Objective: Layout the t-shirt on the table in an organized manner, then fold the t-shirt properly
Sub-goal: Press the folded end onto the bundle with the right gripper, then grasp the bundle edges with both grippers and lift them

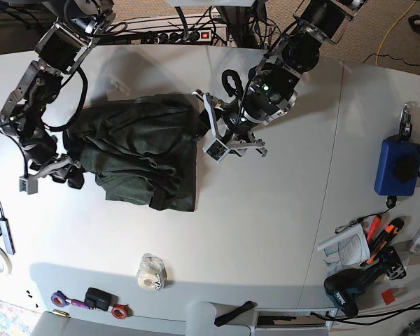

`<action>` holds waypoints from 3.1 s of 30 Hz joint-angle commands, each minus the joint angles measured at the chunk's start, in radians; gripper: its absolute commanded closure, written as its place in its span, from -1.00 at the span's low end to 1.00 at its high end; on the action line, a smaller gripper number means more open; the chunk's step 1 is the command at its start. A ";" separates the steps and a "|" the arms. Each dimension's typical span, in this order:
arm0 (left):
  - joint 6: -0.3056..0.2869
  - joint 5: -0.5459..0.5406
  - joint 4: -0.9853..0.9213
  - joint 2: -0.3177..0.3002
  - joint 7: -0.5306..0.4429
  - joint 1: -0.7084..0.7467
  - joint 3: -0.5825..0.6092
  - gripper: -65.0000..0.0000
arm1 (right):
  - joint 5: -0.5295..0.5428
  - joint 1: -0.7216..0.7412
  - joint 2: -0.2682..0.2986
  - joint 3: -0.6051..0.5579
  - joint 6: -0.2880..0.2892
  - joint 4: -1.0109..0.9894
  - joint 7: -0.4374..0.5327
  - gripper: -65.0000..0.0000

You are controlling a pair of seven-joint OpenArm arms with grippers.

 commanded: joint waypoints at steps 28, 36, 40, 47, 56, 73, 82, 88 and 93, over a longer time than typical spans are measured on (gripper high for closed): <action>-0.003 -0.003 0.015 0.006 -0.023 -0.014 -0.003 0.14 | 0.328 0.055 0.064 -0.094 0.040 -0.033 -0.214 0.99; -0.003 -0.003 0.015 0.006 -0.023 -0.014 -0.003 0.14 | 0.613 -0.018 -0.024 -0.095 0.097 0.145 -0.381 0.99; -0.003 -0.003 0.015 0.005 -0.023 -0.014 -0.003 0.14 | 0.698 -0.053 -0.087 -0.095 0.097 0.195 -0.381 0.99; -0.002 -0.002 0.015 0.005 -0.025 -0.014 -0.003 0.14 | 0.731 -0.064 -0.161 -0.140 0.097 0.200 -0.381 0.99; 0.001 -0.001 0.015 0.005 -0.029 -0.014 -0.003 0.14 | 0.681 -0.076 -0.160 -0.370 0.097 0.200 -0.381 0.99; 0.058 0.098 0.015 0.005 -0.034 -0.020 -0.003 0.14 | 0.681 -0.126 -0.152 -0.415 0.097 0.202 -0.381 0.99; 0.072 0.148 0.015 0.003 -0.033 -0.029 -0.042 0.14 | 0.684 -0.159 -0.152 -0.415 0.097 0.202 -0.381 0.44; 0.070 0.135 0.015 0.003 -0.032 -0.054 -0.168 0.14 | 0.715 -0.161 -0.152 -0.415 0.097 0.202 -0.381 0.43; 0.021 0.045 0.015 0.003 -0.030 -0.055 -0.270 0.14 | 0.845 -0.160 -0.153 -0.415 0.097 0.202 -0.381 0.43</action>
